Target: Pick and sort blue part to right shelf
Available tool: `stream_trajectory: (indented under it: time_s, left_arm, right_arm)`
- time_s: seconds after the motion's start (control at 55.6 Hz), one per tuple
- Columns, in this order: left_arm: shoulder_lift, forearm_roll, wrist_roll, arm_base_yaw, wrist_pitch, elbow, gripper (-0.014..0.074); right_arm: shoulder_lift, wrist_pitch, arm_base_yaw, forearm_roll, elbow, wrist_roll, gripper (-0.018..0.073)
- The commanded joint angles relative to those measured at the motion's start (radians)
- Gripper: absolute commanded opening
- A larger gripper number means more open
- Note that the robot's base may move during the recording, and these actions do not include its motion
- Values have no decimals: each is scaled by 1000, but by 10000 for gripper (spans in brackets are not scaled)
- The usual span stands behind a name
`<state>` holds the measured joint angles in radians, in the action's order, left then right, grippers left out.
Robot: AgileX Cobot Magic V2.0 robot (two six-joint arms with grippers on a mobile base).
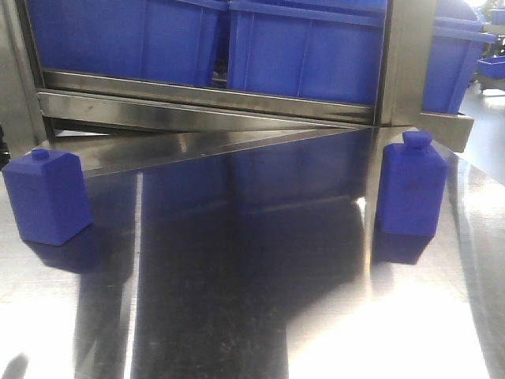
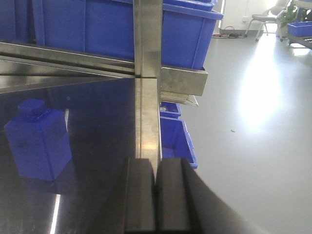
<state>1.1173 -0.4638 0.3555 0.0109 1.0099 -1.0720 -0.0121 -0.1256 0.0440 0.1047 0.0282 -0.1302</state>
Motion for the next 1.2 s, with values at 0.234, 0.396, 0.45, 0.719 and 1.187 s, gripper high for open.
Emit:
stream_trajectory:
  time_s: [0.234, 0.396, 0.45, 0.719, 1.187]
  left_arm:
    - [294, 44, -40, 138, 13, -160, 614]
    - [375, 168, -164, 201, -56, -160, 614]
    - [394, 171, -168, 210, -86, -160, 613]
    - [462, 171, -168, 227, -122, -160, 610]
    - [549, 178, -168, 227, -58, -160, 559]
  right_arm:
    - [-16, 93, -2, 1, -7, 7, 48]
    - [-16, 93, -2, 1, -7, 7, 48]
    - [-16, 93, -2, 1, -7, 7, 48]
    - [-16, 93, -2, 1, -7, 7, 48]
    - [-16, 93, -2, 1, -7, 7, 48]
